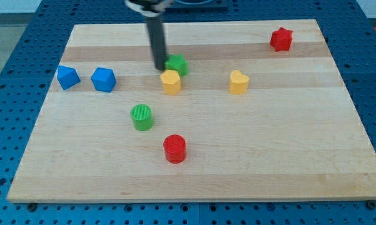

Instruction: Move the green star top right to the yellow heart

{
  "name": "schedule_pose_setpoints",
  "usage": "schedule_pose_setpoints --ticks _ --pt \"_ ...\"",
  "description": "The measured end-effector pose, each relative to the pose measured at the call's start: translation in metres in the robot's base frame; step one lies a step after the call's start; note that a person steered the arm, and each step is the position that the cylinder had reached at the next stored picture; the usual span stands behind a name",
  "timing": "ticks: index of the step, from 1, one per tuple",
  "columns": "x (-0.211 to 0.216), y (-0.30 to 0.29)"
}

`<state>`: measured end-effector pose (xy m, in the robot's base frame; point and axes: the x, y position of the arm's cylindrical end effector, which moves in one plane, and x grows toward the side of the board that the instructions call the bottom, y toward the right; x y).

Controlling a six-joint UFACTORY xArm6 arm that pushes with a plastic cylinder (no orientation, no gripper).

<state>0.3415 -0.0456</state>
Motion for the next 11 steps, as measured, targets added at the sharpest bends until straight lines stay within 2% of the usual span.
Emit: schedule_pose_setpoints --ticks 2,3,4,5,7,8,9,10,11 --pt "0.000 0.003" --pt "0.005 -0.022" --pt "0.024 0.012" --pt "0.016 0.051" --pt "-0.028 0.102" --pt "-0.030 0.172" --pt "-0.030 0.214" --pt "-0.032 0.194" --pt "-0.033 0.113"
